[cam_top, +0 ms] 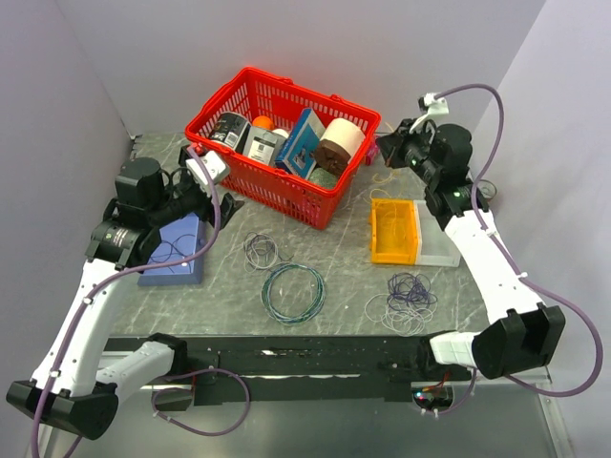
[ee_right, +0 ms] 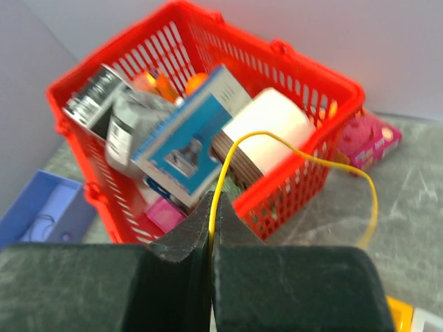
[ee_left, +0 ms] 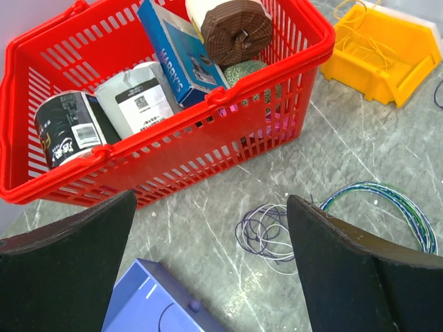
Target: Untangle the cables
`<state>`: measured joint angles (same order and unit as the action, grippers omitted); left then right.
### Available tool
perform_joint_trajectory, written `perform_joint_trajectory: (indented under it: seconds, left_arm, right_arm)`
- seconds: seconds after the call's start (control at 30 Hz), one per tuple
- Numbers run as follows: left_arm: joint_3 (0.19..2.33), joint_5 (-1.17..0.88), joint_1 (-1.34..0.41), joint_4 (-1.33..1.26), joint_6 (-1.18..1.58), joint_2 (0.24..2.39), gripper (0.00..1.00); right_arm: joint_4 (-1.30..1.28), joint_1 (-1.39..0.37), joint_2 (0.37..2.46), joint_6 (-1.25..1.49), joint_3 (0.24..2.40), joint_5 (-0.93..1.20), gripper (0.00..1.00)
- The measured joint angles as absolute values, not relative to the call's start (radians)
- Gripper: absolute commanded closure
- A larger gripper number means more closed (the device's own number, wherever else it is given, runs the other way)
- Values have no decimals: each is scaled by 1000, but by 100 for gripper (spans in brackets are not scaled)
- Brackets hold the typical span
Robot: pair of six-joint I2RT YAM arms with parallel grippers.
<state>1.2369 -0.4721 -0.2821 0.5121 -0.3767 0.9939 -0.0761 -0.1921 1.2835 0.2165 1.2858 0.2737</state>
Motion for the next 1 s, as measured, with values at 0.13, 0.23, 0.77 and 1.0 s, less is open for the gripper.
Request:
perform_joint_trajectory:
  seconds: [0.13, 0.23, 0.77, 1.0]
  left_arm:
    - [1231, -469, -282, 510, -377, 994, 4]
    - [1231, -466, -282, 509, -378, 992, 4]
    - [1231, -463, -282, 496, -380, 992, 4]
    - [1231, -458, -282, 492, -379, 992, 4]
  right_arm:
    - [-49, -175, 1285, 220, 1223, 258, 100]
    - [-40, -150, 1287, 227, 1193, 247, 100]
    - [-26, -79, 1219, 220, 1120, 229, 100]
    - [-31, -80, 1277, 253, 1039, 255, 100]
